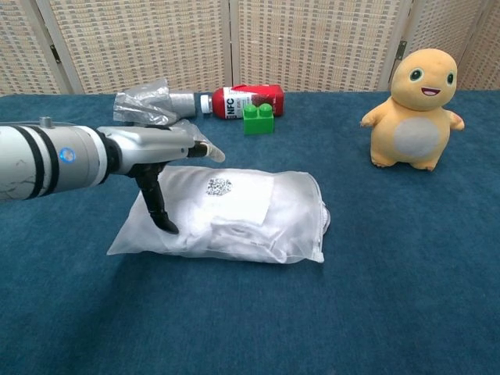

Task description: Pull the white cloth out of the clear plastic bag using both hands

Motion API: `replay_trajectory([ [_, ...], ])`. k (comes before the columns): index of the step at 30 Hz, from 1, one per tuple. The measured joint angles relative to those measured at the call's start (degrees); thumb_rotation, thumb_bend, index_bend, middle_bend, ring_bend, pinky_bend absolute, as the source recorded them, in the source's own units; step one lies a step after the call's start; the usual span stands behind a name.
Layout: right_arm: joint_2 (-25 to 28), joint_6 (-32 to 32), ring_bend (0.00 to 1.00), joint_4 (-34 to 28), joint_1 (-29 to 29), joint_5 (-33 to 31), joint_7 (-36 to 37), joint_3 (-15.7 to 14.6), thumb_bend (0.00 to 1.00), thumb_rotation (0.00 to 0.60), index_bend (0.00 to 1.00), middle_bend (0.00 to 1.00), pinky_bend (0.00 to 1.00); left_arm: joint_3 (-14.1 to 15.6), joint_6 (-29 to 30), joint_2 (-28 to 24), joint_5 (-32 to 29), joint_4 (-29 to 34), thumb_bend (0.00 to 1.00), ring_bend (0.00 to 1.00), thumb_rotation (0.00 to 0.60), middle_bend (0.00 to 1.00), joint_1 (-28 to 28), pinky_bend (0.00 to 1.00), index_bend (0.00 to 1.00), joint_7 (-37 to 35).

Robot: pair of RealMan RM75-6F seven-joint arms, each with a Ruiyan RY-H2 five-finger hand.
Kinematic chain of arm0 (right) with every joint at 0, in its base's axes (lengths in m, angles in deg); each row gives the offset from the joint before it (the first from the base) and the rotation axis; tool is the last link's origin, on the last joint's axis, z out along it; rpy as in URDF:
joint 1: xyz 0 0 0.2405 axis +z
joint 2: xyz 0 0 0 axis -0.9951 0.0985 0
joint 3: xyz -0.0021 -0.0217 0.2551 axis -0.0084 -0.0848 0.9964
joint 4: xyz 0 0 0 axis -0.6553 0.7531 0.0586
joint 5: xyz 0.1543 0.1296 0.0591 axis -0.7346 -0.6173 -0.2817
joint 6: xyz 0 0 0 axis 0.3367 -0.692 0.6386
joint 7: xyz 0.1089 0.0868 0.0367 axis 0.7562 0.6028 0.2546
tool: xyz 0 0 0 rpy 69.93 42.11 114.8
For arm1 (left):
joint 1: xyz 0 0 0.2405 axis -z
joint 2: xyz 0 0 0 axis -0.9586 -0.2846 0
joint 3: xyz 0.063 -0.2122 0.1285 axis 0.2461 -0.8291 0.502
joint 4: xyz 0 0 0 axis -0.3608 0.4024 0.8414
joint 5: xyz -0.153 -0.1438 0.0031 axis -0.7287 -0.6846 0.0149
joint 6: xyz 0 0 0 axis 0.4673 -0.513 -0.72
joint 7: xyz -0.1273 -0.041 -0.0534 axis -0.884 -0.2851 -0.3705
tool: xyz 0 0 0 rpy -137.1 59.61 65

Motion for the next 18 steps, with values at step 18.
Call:
replay_trajectory([
  [18,-0.9,0.7,0.38,0.4,0.4,0.2,0.2,-0.3,0.17,0.600,0.43,0.38,0.52,3.5,-0.6,1.2,-9.7,-2.4,0.00,0.00,0.600,0.00,8.8,0.00,0.00,3.2],
])
